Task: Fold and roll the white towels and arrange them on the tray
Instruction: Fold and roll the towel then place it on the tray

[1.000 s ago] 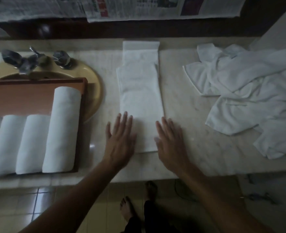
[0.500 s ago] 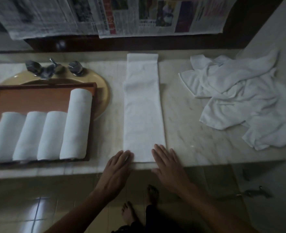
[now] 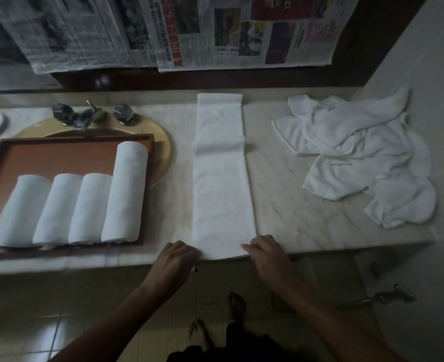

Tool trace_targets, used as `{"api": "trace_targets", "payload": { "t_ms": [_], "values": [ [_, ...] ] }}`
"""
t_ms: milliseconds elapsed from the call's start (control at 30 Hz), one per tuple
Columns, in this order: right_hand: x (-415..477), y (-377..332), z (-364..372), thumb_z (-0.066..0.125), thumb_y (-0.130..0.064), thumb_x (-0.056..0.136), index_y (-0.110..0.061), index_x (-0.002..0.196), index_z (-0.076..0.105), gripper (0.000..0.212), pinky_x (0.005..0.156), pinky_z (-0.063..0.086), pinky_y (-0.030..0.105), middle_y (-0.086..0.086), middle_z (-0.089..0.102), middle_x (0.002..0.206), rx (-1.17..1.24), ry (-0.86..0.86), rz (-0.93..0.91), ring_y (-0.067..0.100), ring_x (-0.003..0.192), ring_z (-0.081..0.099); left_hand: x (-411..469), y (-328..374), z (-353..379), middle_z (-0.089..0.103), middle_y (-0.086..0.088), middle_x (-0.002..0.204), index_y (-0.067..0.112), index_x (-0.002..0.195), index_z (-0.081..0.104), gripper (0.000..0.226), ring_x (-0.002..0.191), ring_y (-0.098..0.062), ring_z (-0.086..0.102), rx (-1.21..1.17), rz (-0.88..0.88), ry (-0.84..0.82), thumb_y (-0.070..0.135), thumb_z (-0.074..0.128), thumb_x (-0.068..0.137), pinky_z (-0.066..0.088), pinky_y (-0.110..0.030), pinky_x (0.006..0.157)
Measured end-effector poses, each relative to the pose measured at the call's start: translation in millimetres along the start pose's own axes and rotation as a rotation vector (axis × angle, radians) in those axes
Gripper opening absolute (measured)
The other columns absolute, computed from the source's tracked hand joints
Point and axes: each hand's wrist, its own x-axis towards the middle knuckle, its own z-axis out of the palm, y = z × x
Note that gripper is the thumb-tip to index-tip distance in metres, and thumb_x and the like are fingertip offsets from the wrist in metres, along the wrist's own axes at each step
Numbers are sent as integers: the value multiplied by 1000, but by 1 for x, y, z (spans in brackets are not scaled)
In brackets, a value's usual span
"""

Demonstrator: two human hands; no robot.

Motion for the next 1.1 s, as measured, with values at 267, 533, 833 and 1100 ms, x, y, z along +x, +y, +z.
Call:
{"api": "trace_targets", "payload": {
  "t_ms": [267,533,833,1100],
  "values": [
    [16,-3,-25,74,-34,94,-36,105,66,14,75,43,8,-11,63,98,362,-113,455,-1,88,61,11,13,-17,72,16,85,35,103,75,20,78,-2,66,-413,-523,7,23,79,89,54,-21,68],
    [25,-7,-16,75,-32,88,-29,93,68,9,82,53,37,-15,61,89,234,-47,458,8,89,54,25,16,-10,74,9,79,35,89,74,12,74,-3,70,-504,-730,-3,23,75,87,59,-27,68],
    [28,-21,-6,68,8,85,-16,101,75,30,73,55,37,-3,62,102,4,-57,113,17,96,55,27,30,13,63,0,93,16,95,72,33,77,-15,54,12,-164,-18,-9,76,74,52,-33,61],
    [14,-18,-14,58,-9,80,-19,113,68,36,82,47,34,-1,63,111,-82,-109,-38,20,100,55,18,22,16,60,2,98,18,104,68,37,83,-17,50,87,-7,-100,2,78,72,48,-31,65]
  ]
}}
